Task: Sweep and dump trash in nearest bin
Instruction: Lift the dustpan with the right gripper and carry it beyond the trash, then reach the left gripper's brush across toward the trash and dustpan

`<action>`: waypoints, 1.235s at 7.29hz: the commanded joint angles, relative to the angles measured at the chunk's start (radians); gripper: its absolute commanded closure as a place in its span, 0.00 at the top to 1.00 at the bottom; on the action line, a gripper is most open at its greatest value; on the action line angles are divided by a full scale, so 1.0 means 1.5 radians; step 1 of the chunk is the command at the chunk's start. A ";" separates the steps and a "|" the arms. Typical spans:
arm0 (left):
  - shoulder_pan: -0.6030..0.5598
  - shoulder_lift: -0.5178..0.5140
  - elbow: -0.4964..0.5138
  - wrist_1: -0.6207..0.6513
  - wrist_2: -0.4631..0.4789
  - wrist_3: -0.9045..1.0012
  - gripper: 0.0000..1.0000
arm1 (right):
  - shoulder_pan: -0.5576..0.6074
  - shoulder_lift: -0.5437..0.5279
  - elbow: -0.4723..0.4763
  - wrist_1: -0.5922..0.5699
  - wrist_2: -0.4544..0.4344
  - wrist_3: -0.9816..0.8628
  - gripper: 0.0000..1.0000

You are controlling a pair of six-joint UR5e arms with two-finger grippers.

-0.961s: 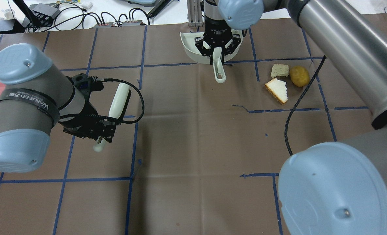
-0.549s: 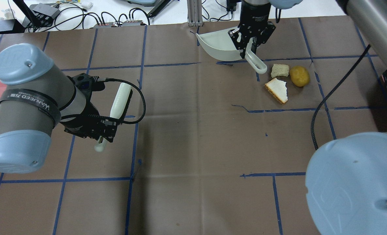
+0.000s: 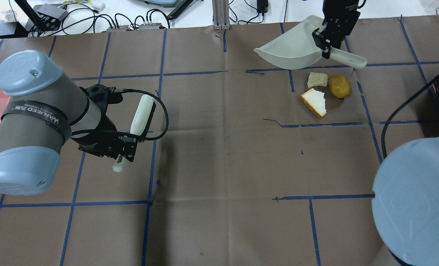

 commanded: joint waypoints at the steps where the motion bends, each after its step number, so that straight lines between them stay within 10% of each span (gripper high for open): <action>1: -0.003 0.001 -0.011 0.005 -0.022 0.000 0.01 | -0.088 -0.002 0.000 0.001 -0.012 -0.212 0.01; 9: -0.302 -0.209 0.142 0.100 -0.011 -0.319 0.01 | -0.271 0.035 0.000 -0.170 -0.107 -0.794 0.01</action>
